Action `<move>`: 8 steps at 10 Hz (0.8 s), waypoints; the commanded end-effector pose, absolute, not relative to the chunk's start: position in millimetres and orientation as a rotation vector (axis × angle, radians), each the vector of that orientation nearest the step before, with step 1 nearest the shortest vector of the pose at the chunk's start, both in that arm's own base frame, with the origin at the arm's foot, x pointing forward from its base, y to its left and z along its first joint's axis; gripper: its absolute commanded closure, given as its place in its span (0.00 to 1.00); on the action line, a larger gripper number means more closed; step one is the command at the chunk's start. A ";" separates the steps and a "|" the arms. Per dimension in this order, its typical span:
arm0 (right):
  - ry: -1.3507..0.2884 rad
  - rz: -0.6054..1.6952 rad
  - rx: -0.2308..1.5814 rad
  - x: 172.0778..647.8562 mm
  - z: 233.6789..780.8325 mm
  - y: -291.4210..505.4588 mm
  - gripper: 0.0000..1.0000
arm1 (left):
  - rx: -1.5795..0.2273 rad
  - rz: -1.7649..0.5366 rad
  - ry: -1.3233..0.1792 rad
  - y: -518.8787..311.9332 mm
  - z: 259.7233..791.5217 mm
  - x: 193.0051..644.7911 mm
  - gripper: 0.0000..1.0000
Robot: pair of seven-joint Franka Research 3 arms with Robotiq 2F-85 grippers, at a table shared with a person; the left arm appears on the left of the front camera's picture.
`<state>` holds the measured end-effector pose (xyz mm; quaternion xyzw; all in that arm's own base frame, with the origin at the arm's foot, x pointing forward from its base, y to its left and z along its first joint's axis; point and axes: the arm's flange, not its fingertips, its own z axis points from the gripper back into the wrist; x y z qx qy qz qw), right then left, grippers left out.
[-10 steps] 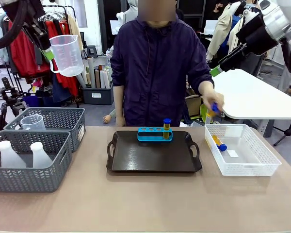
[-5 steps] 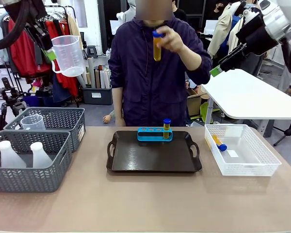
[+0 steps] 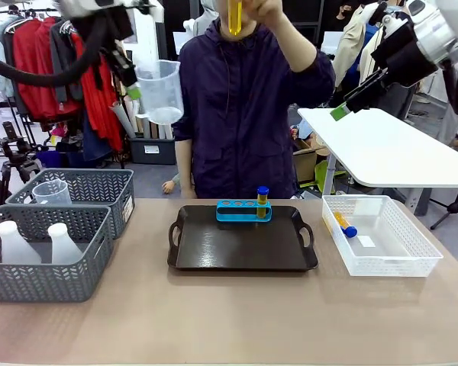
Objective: Prepare the laboratory tools.
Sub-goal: Pick up one Large Measuring Cup and place it on the Handle tray.
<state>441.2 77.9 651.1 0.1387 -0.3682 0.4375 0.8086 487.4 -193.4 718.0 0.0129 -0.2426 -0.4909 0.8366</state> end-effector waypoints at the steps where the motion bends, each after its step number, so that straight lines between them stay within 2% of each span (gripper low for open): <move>1: -0.786 0.940 0.289 440.3 652.6 77.2 0.00 | 0.056 -1.151 -0.522 -218.0 697.2 486.4 1.00; 8: -0.786 0.940 0.289 440.3 652.6 77.2 0.00 | 0.003 -1.369 -0.568 -307.8 639.3 500.3 1.00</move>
